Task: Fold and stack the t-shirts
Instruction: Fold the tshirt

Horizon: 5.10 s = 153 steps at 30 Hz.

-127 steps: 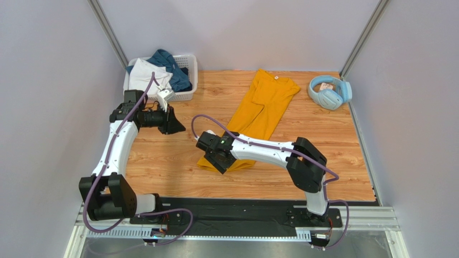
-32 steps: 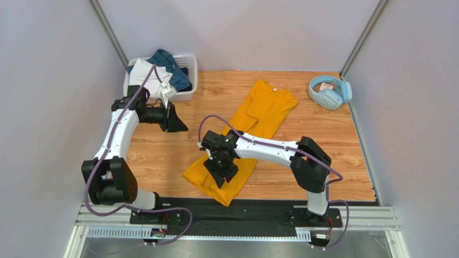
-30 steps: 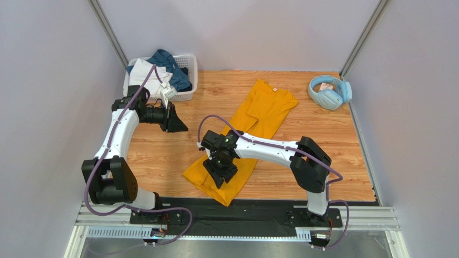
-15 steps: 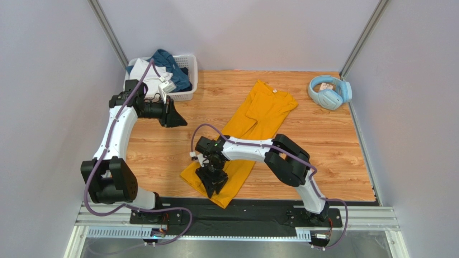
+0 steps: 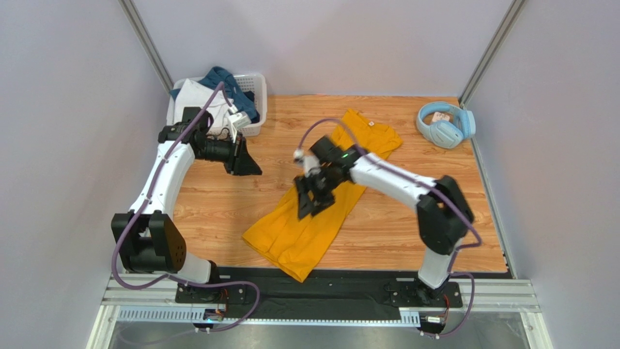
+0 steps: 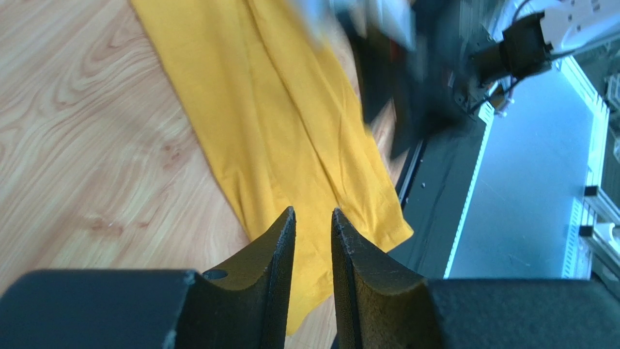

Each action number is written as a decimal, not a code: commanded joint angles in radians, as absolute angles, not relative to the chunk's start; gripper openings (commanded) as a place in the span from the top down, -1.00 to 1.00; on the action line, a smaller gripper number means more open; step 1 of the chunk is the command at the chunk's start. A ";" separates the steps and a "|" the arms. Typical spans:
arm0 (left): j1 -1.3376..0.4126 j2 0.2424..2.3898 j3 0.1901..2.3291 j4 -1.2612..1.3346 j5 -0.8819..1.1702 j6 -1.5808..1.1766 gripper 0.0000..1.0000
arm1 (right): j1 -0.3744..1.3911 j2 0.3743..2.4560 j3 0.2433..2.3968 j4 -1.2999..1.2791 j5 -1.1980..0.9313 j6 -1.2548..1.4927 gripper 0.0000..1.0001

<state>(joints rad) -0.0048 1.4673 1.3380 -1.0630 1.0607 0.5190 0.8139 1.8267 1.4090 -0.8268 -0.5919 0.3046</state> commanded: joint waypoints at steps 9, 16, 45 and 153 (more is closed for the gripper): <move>-0.326 1.394 1.286 -1.117 0.905 0.620 0.36 | 0.245 2.121 1.806 -0.799 -0.528 0.522 -0.07; -0.434 1.508 1.256 -1.226 0.770 0.689 0.38 | 0.192 2.399 2.132 -0.865 -0.552 0.587 -0.05; -0.666 1.709 0.994 -1.075 0.454 0.615 0.42 | 0.150 2.531 2.181 -0.867 -0.545 0.575 -0.05; -0.819 1.485 0.813 -0.880 0.120 0.551 0.77 | 0.152 2.545 2.128 -0.871 -0.514 0.554 0.18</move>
<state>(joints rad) -0.8112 1.4799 0.7788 -0.8875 0.1108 0.5400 0.1452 2.5195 2.1601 -0.8490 -0.5690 0.5793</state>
